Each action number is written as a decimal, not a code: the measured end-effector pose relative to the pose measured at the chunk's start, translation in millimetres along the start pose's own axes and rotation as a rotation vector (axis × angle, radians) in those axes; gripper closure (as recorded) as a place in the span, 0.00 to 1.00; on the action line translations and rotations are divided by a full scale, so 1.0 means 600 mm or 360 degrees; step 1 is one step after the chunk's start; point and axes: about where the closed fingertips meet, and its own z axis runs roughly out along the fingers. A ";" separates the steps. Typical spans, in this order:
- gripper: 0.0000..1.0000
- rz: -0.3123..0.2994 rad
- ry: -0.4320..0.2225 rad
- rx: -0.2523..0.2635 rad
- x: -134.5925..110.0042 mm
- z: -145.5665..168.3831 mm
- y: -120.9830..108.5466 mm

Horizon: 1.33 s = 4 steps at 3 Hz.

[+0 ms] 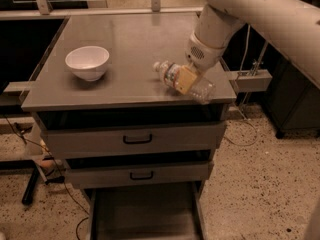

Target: Place blue plastic bottle into bottom drawer

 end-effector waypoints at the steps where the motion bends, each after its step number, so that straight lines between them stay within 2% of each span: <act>1: 1.00 0.0164 0.0031 0.0034 0.100 -0.032 0.052; 2: 1.00 0.0242 0.0073 0.0027 0.200 -0.057 0.128; 3: 1.00 0.0242 0.0073 0.0027 0.200 -0.057 0.128; 4: 1.00 0.0288 0.0088 -0.0032 0.237 -0.034 0.153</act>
Offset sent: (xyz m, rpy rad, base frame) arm -0.2172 -0.0726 0.0073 -0.0140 0.0781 -0.1947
